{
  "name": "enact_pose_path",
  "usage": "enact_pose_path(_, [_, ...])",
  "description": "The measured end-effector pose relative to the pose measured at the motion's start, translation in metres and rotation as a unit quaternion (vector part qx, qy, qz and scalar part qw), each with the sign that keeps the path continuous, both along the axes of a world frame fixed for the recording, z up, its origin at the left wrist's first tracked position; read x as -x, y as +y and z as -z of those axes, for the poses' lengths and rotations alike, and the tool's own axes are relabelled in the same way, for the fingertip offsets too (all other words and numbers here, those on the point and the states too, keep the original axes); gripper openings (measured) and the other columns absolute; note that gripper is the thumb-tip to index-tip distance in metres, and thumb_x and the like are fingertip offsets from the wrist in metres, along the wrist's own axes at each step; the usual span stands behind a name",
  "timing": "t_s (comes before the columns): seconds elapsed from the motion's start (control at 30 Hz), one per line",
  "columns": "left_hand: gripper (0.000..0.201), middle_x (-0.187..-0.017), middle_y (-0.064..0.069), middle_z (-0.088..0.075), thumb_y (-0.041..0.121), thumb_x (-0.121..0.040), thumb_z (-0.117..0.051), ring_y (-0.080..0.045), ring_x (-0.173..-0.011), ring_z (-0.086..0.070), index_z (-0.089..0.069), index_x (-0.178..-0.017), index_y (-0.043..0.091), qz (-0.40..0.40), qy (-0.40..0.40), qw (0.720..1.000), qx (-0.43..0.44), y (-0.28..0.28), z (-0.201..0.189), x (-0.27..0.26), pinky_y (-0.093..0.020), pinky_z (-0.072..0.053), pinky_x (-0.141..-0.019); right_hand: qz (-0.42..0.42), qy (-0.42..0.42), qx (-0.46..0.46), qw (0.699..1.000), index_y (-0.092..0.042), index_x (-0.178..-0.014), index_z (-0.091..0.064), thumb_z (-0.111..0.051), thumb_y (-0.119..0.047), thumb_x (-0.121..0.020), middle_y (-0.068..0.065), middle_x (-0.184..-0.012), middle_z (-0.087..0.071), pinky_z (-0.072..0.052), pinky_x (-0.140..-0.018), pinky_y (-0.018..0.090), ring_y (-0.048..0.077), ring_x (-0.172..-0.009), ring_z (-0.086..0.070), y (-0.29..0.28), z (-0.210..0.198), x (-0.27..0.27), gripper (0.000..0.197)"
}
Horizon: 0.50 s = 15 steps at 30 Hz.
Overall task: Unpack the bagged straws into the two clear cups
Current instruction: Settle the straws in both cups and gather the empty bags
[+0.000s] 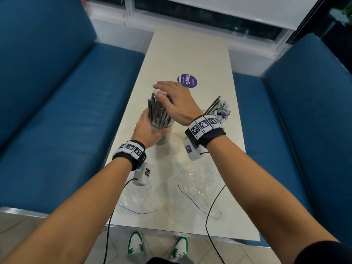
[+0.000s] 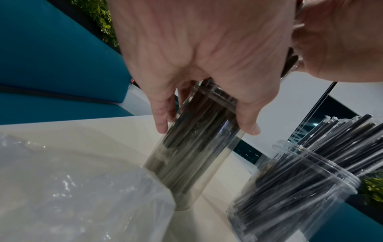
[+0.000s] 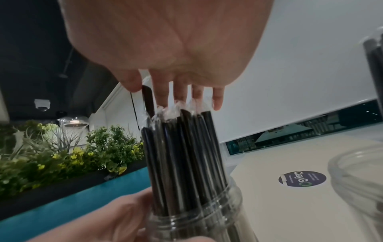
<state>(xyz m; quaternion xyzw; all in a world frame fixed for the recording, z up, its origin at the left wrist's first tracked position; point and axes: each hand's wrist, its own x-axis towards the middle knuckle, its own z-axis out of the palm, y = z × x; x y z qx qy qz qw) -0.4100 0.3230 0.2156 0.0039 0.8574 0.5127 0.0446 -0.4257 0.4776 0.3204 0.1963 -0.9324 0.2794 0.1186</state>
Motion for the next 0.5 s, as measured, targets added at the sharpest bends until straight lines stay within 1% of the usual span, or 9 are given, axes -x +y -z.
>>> enact_pose_path(0.07, [0.096,-0.141,-0.001,-0.059,0.047,-0.071,-0.097,-0.023,-0.125,-0.062,-0.044,-0.148,0.023,0.003,-0.002,1.000,0.002,-0.001,0.000,0.000,-0.038,-0.051,-0.105,-0.004,0.048,0.011,0.999,-0.022,-0.131,-0.067,-0.059,-0.034,-0.098,0.000,-0.135,-0.066,-0.041,-0.109,0.049,0.023,-0.127,-0.054,0.002,0.003,-0.002,0.035])
enact_pose_path(0.13, [0.097,-0.141,-0.002,-0.059,0.048,-0.072,-0.096,-0.024,-0.126,-0.061,-0.044,-0.149,0.022,0.005,-0.001,1.000,0.009,0.000,0.000,0.000,-0.040,-0.052,-0.107,-0.008,0.087,0.009,0.996,-0.019,-0.117,-0.070,-0.070,-0.025,-0.092,0.001,-0.119,-0.067,-0.046,-0.098,0.048,0.025,-0.111,-0.057,0.001,0.007,-0.003,0.026])
enact_pose_path(0.17, [0.098,-0.142,-0.002,-0.059,0.048,-0.072,-0.096,-0.024,-0.128,-0.061,-0.043,-0.150,0.022,0.006,-0.002,1.000,0.012,-0.001,0.000,0.000,-0.040,-0.051,-0.108,-0.006,0.099,0.001,0.995,-0.018,-0.110,-0.071,-0.074,-0.023,-0.090,0.002,-0.114,-0.066,-0.047,-0.093,0.049,0.026,-0.106,-0.057,0.000,0.010,-0.004,0.021])
enact_pose_path(0.23, [0.099,-0.144,-0.003,-0.058,0.047,-0.073,-0.096,-0.026,-0.129,-0.060,-0.041,-0.152,0.021,0.006,-0.004,1.000,0.015,-0.001,0.000,0.000,-0.038,-0.050,-0.107,0.003,0.116,-0.034,0.993,-0.016,-0.098,-0.074,-0.078,-0.027,-0.088,0.003,-0.110,-0.068,-0.047,-0.087,0.049,0.029,-0.101,-0.058,-0.002,0.017,-0.005,0.015])
enact_pose_path(0.27, [0.100,-0.144,-0.004,-0.057,0.046,-0.074,-0.095,-0.026,-0.130,-0.060,-0.041,-0.153,0.020,0.006,-0.004,1.000,0.017,-0.001,0.000,0.000,-0.038,-0.049,-0.107,0.006,0.124,-0.056,0.991,-0.016,-0.095,-0.076,-0.077,-0.030,-0.089,0.002,-0.110,-0.069,-0.047,-0.086,0.049,0.029,-0.102,-0.060,-0.003,0.020,-0.006,0.015])
enact_pose_path(0.3, [0.100,-0.145,-0.004,-0.057,0.045,-0.074,-0.095,-0.027,-0.130,-0.060,-0.040,-0.154,0.020,0.005,-0.004,1.000,0.017,-0.001,0.000,0.000,-0.038,-0.049,-0.108,0.007,0.134,-0.073,0.988,-0.017,-0.095,-0.077,-0.075,-0.033,-0.091,0.001,-0.111,-0.070,-0.046,-0.087,0.049,0.029,-0.103,-0.061,-0.003,0.023,-0.007,0.017])
enact_pose_path(0.37, [0.100,-0.146,-0.004,-0.058,0.043,-0.074,-0.095,-0.027,-0.131,-0.060,-0.040,-0.155,0.020,0.006,-0.001,1.000,0.015,-0.001,-0.001,-0.001,-0.041,-0.050,-0.110,0.007,0.161,-0.081,0.984,-0.020,-0.101,-0.079,-0.069,-0.037,-0.096,0.000,-0.114,-0.071,-0.045,-0.092,0.048,0.028,-0.107,-0.061,-0.003,0.024,-0.011,0.020])
enact_pose_path(0.43, [0.100,-0.144,-0.002,-0.059,0.039,-0.074,-0.095,-0.025,-0.130,-0.061,-0.040,-0.155,0.021,0.007,0.000,1.000,0.005,-0.002,0.000,-0.001,-0.042,-0.051,-0.111,0.014,0.184,-0.061,0.981,-0.021,-0.110,-0.076,-0.066,-0.036,-0.097,0.000,-0.119,-0.069,-0.043,-0.098,0.048,0.026,-0.112,-0.060,-0.003,0.019,-0.016,0.022])
enact_pose_path(0.5, [0.099,-0.144,-0.001,-0.060,0.038,-0.074,-0.095,-0.024,-0.130,-0.062,-0.040,-0.155,0.022,0.007,0.003,1.000,0.003,-0.003,0.002,-0.001,-0.043,-0.051,-0.111,0.020,0.184,-0.056,0.981,-0.022,-0.123,-0.071,-0.064,-0.037,-0.097,0.001,-0.130,-0.064,-0.040,-0.105,0.048,0.025,-0.123,-0.057,-0.005,0.014,-0.018,0.030])
